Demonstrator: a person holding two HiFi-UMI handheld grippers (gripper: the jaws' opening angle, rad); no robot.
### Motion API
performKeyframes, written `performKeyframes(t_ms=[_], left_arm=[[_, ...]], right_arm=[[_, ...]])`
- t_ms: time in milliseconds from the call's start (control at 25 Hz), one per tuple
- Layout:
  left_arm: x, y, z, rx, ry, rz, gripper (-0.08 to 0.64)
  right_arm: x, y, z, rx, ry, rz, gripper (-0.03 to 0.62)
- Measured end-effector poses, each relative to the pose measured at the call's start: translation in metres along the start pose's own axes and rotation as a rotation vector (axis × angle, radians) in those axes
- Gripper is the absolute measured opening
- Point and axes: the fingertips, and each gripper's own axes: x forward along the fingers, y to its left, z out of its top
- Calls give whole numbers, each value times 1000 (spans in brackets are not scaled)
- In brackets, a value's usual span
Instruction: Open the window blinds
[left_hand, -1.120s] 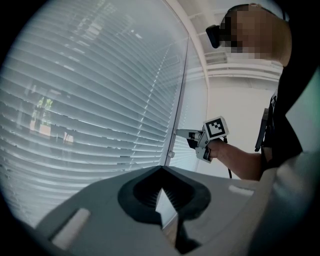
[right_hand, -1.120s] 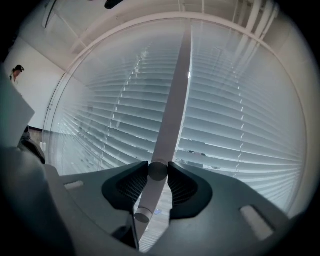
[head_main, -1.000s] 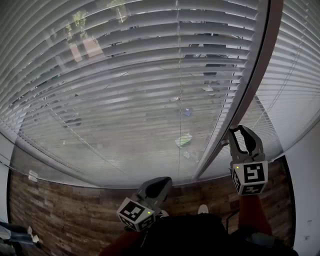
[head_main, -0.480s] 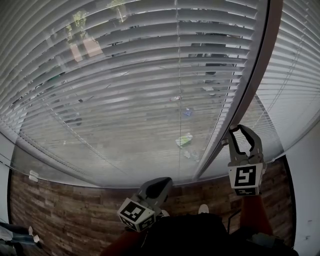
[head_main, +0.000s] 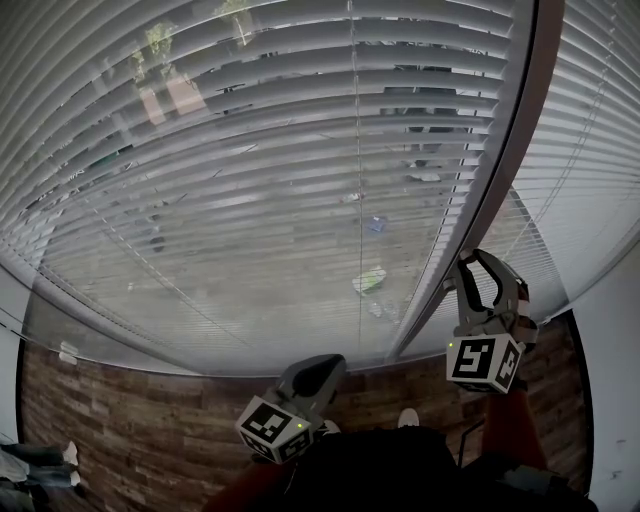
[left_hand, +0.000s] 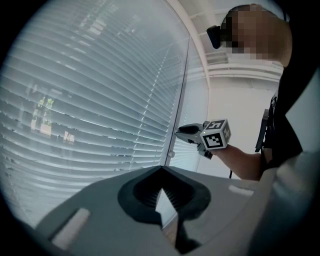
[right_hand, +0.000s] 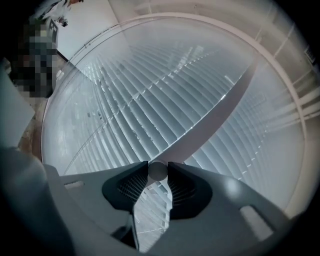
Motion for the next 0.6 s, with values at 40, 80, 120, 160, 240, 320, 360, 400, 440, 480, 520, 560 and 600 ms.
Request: performKeyframes(t_ms=[40, 80, 120, 160, 240, 320, 360, 400, 440, 480, 520, 560, 600], left_arm=[[1, 0, 0, 0, 0, -1, 0], [2, -1, 1, 0, -1, -2, 0], [2, -1, 1, 1, -3, -3, 0], [3, -2, 1, 0, -3, -4, 0], [3, -2, 1, -1, 1, -3, 0], [3, -2, 2, 0, 10, 1, 0], [3, -2, 2, 2, 10, 1, 0], [3, -3, 3, 3, 9, -1, 0], [3, -3, 3, 4, 8, -2, 0], [3, -3, 3, 2, 7, -4, 0], [4, -3, 2, -1, 4, -7, 0], [4, -3, 1, -8, 0, -11, 0], [4, -3, 0, -16, -2, -15, 0]], right_arm=[[0, 0, 0, 7, -3, 3, 147], [0, 0, 0, 25, -9, 7, 147], [0, -1, 1, 57, -19, 14, 150], [-1, -2, 2, 110, -35, 22, 152], [-2, -5, 5, 268, -82, 39, 162], [-4, -9, 3, 423, -106, 66, 174], [-4, -10, 1, 496, -112, 85, 180], [-4, -11, 0, 576, -122, 105, 187], [-5, -11, 0, 662, -136, 126, 190], [-5, -12, 0, 750, -149, 146, 193], [-5, -12, 0, 834, -161, 165, 193], [-4, -12, 0, 907, -167, 182, 198], [-3, -12, -2, 962, -167, 193, 199]])
